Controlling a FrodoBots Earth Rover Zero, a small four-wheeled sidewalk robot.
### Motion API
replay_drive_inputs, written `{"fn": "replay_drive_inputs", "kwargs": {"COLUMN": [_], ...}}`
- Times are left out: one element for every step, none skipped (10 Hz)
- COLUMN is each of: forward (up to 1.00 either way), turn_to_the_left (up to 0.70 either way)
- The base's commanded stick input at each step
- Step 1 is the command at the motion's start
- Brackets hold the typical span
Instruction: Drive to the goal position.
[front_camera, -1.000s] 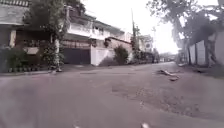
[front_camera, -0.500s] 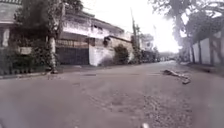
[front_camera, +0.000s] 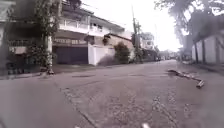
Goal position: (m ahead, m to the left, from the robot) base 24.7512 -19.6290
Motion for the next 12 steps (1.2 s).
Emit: {"fn": "replay_drive_inputs", "kwargs": {"forward": [1.0,1.0,1.0,1.0,1.0,1.0,1.0,1.0,1.0,1.0,1.0,1.0], "turn_to_the_left": [-0.39,-0.39,-0.39,-0.39,-0.39,-0.39,-0.36,-0.26,-0.15,-0.05,0.0,0.01]}}
